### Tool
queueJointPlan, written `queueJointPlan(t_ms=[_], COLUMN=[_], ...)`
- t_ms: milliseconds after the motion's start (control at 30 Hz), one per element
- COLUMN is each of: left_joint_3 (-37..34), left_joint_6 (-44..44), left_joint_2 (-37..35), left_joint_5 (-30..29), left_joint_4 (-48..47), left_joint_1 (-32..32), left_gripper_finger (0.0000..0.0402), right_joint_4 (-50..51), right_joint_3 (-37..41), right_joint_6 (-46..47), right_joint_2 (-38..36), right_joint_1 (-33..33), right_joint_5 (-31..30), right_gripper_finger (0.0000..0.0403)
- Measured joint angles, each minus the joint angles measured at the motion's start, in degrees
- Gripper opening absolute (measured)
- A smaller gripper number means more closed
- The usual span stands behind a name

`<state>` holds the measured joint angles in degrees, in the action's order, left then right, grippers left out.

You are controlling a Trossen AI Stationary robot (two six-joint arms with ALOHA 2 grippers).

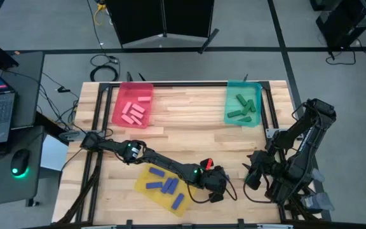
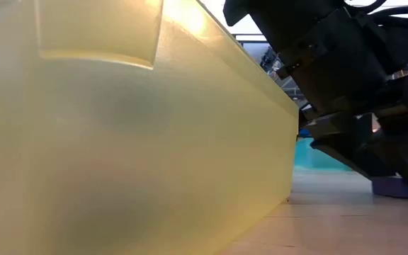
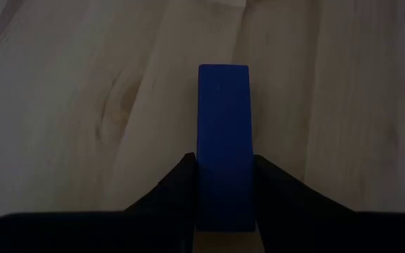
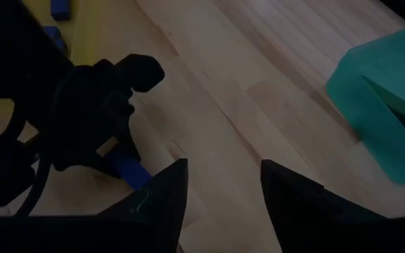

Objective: Sort blocks
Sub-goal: Put the blue block into the yellow bin

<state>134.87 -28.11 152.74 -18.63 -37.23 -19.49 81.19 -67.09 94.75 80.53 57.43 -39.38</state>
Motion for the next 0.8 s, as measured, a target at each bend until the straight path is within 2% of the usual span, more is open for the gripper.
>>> queueJointPlan(t_ms=[100,200,400,533,633,800], left_joint_3=[-0.3,-0.5,-0.1,-0.1,0.1,-0.4], left_joint_6=[1.0,2.4,5.9,8.4,4.2,-13.2], left_joint_2=[-1.4,-3.7,-12.9,-17.8,-21.0,-21.0], left_joint_5=[-1.1,-4.6,-11.9,-11.9,-11.5,-11.2], left_joint_4=[-1.5,-3.0,-5.4,-9.0,-20.2,-44.4], left_joint_1=[0.0,-0.5,-2.5,-5.1,-8.2,-14.3], left_gripper_finger=[0.011,0.011,0.011,0.011,0.011,0.011], right_joint_4=[0.0,0.0,-0.1,-0.3,-0.8,-2.0], right_joint_3=[0.0,0.0,0.0,0.0,0.0,0.0], right_joint_6=[0.0,0.0,0.0,-0.3,-0.4,-1.9], right_joint_2=[0.0,0.0,0.0,0.0,0.0,0.1], right_joint_1=[0.5,0.8,1.5,1.8,2.5,4.2], right_joint_5=[0.0,-0.1,-1.5,-1.6,-1.5,0.1], right_gripper_finger=[0.0192,0.0192,0.0192,0.0192,0.0192,0.0192])
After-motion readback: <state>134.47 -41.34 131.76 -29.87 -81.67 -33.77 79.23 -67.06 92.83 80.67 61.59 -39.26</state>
